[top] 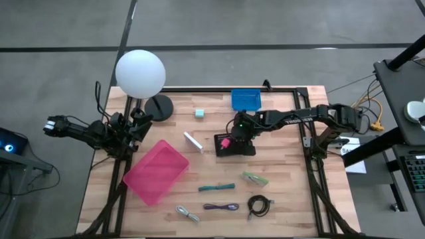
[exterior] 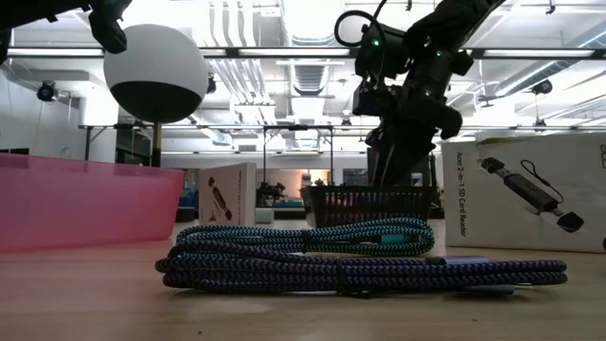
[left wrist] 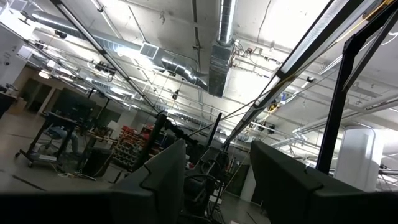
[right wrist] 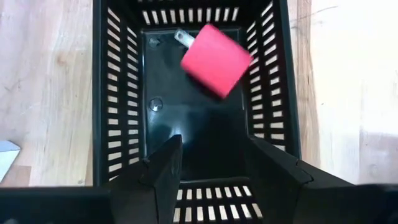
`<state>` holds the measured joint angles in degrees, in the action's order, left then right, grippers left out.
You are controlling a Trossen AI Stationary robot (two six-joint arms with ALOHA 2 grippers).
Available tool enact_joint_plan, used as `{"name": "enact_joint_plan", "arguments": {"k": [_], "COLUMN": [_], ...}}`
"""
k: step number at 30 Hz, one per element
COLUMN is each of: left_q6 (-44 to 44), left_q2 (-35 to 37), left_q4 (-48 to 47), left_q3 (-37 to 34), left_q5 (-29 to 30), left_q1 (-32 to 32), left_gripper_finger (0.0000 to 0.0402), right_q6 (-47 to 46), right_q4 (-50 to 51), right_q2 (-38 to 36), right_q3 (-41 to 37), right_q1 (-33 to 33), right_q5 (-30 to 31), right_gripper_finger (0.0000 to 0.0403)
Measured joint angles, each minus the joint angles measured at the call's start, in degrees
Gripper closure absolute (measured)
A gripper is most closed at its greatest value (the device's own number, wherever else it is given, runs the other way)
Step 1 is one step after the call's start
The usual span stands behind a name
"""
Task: Pick and place items into bin
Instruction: Put the light blue charger adapter into the black bin
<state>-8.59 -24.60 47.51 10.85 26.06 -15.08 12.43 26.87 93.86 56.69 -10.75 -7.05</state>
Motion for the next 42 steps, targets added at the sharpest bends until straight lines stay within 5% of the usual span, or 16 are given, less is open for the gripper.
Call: {"name": "enact_joint_plan", "arguments": {"k": [17, 29, 42], "left_q6": [0.0, 3.4, 6.5], "left_q2": [-0.1, -2.4, -10.3], "left_q4": [0.0, 0.0, 0.1], "left_q3": [0.0, 0.3, 9.1], "left_q5": [0.0, 0.0, 0.9], "left_q1": [0.0, 0.0, 0.0], "left_gripper_finger": [0.0234, 0.0234, 0.0234], "right_q6": [-9.1, -14.8, -18.0], "right_q4": [0.4, -11.7, -16.8], "right_q2": [-1.0, -15.3, -31.6], "right_q3": [9.0, 10.2, 1.1], "right_q1": [0.0, -0.1, -0.2], "right_q5": [-4.5, -7.5, 3.9], "right_gripper_finger": [0.0234, 0.025, 0.0261]}}
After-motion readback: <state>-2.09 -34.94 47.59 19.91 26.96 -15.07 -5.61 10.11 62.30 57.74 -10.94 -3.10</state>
